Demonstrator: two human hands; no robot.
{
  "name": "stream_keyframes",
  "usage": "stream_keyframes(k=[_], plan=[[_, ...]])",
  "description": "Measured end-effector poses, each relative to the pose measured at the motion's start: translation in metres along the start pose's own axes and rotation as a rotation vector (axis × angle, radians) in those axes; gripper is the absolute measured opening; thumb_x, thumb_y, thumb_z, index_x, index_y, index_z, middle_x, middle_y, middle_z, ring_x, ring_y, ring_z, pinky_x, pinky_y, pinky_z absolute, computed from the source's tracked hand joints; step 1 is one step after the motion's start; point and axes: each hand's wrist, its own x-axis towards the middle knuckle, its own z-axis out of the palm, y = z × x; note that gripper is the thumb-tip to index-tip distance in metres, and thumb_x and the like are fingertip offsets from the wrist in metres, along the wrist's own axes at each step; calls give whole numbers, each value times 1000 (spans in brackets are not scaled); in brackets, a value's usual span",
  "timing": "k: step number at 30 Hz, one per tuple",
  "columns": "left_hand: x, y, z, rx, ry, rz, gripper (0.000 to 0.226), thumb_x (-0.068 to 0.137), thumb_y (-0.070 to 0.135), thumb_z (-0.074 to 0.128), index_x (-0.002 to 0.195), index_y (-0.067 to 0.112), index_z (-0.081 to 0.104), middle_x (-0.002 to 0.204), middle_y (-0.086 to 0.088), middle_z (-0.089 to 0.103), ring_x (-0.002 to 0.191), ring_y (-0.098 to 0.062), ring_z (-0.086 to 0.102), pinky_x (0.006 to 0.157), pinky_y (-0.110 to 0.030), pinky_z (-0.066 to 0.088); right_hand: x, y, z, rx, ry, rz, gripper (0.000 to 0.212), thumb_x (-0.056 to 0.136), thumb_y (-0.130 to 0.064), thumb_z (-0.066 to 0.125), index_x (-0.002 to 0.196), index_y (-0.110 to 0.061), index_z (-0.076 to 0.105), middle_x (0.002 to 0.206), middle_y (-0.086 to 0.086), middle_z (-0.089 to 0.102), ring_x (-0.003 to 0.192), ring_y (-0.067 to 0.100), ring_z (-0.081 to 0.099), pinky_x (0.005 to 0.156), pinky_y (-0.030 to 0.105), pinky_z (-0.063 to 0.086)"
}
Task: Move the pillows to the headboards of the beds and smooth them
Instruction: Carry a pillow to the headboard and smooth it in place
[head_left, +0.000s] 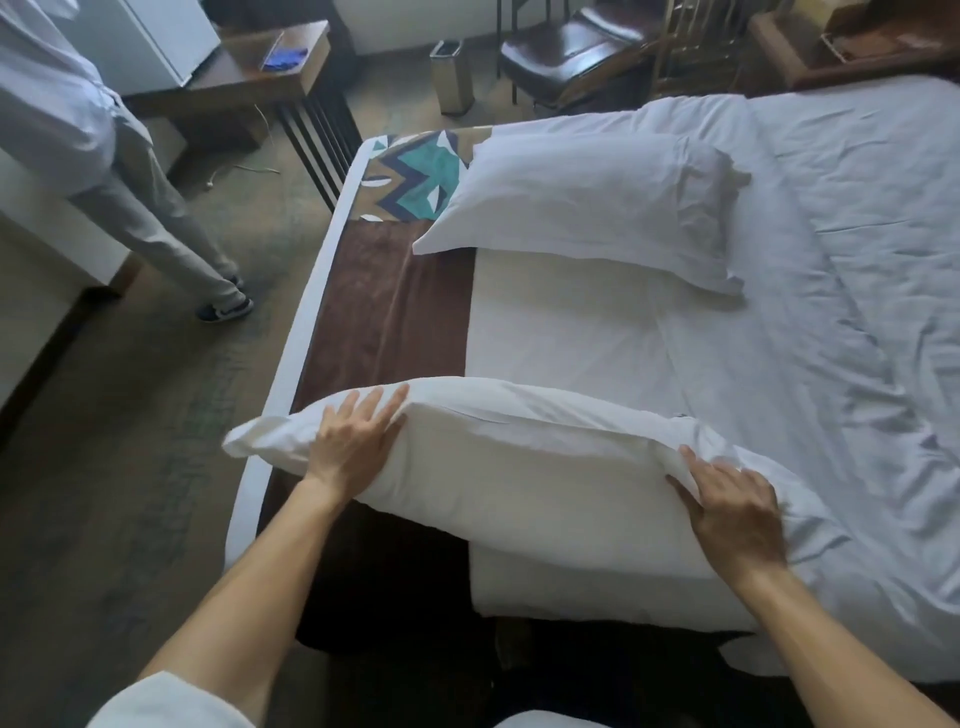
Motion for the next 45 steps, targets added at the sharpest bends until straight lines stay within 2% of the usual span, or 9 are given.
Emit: stream_keyframes(k=[8, 13, 17, 22, 28, 31, 36, 40, 45], plan=[[-20, 86, -58, 77, 347, 48, 46, 109, 41, 40, 146, 19, 56, 132, -13, 68, 113, -41, 69, 102, -69, 41, -7, 85, -67, 16, 193, -48, 48, 101, -42, 49, 116, -6, 76, 72, 17, 71, 64, 36, 69, 90, 53, 53], [-14, 155, -79, 18, 487, 155, 48, 109, 41, 37, 142, 14, 60, 117, -12, 75, 100, -35, 74, 100, -67, 45, -24, 156, -119, -69, 272, -106, 63, 110, -50, 32, 110, -6, 77, 69, 17, 71, 63, 36, 69, 90, 52, 54], [-8, 224, -78, -41, 569, 215, 46, 107, 38, 41, 138, 13, 64, 109, -12, 77, 93, -34, 75, 98, -65, 48, -60, 213, -150, -138, 299, -50, 64, 109, -51, 33, 107, -5, 77, 72, 17, 72, 67, 36, 71, 87, 50, 55], [11, 288, -76, -113, 575, 231, 45, 106, 39, 42, 138, 16, 64, 111, -10, 76, 93, -34, 75, 100, -62, 47, -99, 261, -184, -197, 293, 22, 66, 109, -53, 31, 111, -6, 77, 76, 18, 74, 69, 38, 70, 83, 48, 54], [30, 364, -82, -179, 512, 312, 47, 104, 40, 41, 141, 18, 62, 119, -9, 74, 98, -36, 72, 104, -60, 45, -125, 321, -226, -231, 263, 108, 67, 101, -57, 35, 112, -6, 77, 69, 21, 70, 53, 39, 66, 53, 41, 53], [49, 400, -82, -199, 487, 363, 48, 104, 39, 40, 141, 16, 62, 119, -10, 74, 98, -36, 72, 106, -61, 43, -132, 355, -242, -260, 240, 156, 58, 94, -50, 44, 112, -6, 76, 70, 22, 70, 53, 41, 66, 51, 47, 53], [98, 463, -82, -234, 470, 463, 49, 105, 39, 39, 140, 15, 63, 120, -10, 73, 102, -36, 72, 106, -63, 42, -135, 412, -262, -325, 256, 199, 62, 98, -55, 38, 110, -8, 76, 74, 18, 73, 55, 40, 67, 50, 42, 51], [150, 519, -80, -225, 444, 539, 49, 106, 41, 38, 142, 16, 60, 138, -11, 65, 120, -38, 65, 109, -63, 39, -134, 457, -269, -361, 269, 296, 57, 96, -52, 42, 107, -8, 76, 68, 18, 70, 52, 40, 65, 47, 44, 52], [219, 589, -83, -209, 429, 598, 49, 105, 41, 38, 143, 17, 60, 139, -12, 64, 122, -37, 64, 109, -61, 39, -123, 519, -267, -397, 257, 389, 76, 105, -63, 22, 101, -12, 77, 66, 13, 70, 51, 38, 64, 46, 41, 53]])
